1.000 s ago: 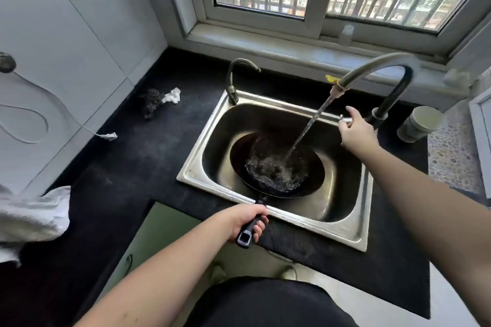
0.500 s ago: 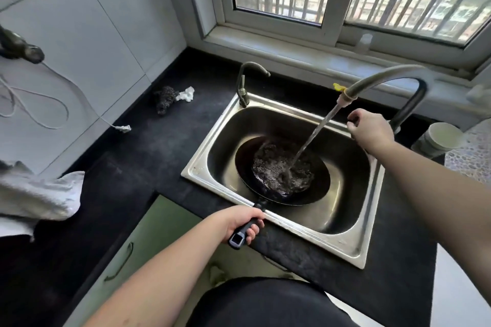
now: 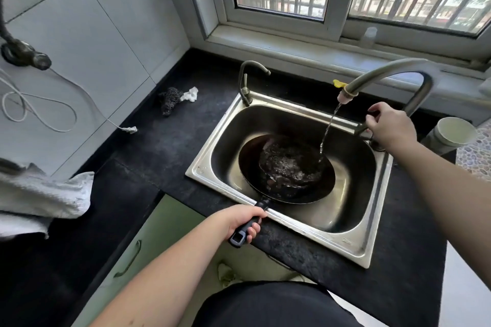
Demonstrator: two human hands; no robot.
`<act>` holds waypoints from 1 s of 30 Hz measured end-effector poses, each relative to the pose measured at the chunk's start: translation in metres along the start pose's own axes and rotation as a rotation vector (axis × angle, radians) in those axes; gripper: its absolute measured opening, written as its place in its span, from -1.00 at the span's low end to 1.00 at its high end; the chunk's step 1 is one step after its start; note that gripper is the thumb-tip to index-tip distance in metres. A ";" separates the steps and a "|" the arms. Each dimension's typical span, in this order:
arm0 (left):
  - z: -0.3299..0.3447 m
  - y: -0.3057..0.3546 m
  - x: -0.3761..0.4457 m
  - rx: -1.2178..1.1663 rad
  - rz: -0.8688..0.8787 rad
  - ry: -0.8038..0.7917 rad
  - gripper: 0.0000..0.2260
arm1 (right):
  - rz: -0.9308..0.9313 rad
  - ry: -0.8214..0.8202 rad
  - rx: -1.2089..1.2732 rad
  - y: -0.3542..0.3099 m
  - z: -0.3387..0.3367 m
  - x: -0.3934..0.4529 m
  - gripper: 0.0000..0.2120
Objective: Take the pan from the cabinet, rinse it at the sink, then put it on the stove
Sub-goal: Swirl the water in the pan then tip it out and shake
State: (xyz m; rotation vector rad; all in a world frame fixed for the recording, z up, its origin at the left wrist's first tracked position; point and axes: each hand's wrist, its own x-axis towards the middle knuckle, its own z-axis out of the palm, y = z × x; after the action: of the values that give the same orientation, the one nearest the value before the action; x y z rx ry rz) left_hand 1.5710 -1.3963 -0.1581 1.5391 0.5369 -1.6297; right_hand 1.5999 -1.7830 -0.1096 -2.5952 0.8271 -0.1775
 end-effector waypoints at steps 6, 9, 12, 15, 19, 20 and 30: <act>0.000 0.001 -0.003 -0.023 -0.013 -0.039 -0.71 | 0.204 0.075 0.299 -0.007 0.000 -0.029 -0.59; 0.000 0.000 -0.002 -0.075 -0.010 -0.087 -0.74 | 0.237 0.046 0.438 -0.022 0.007 -0.072 -0.63; 0.004 -0.001 -0.003 -0.093 -0.002 -0.121 -0.81 | 0.255 -0.159 0.558 -0.041 0.032 -0.134 -0.50; 0.009 -0.004 -0.003 -0.110 0.008 -0.123 -0.83 | 0.298 -0.462 0.602 -0.060 0.062 -0.198 -0.45; 0.013 -0.008 -0.006 -0.141 0.038 -0.108 -0.81 | 0.427 -0.647 0.780 -0.085 0.092 -0.252 -0.61; 0.012 -0.008 -0.007 -0.130 0.034 -0.096 -0.80 | 0.504 -0.685 0.864 -0.091 0.097 -0.261 -0.65; 0.018 -0.014 -0.014 0.012 0.094 0.045 -0.57 | 1.120 -0.719 1.369 -0.158 0.111 -0.275 -0.62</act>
State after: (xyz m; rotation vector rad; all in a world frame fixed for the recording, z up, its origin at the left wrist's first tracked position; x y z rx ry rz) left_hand 1.5478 -1.3983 -0.1442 1.5898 0.4727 -1.5332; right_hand 1.4849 -1.4693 -0.1437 -0.6377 1.1153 0.3745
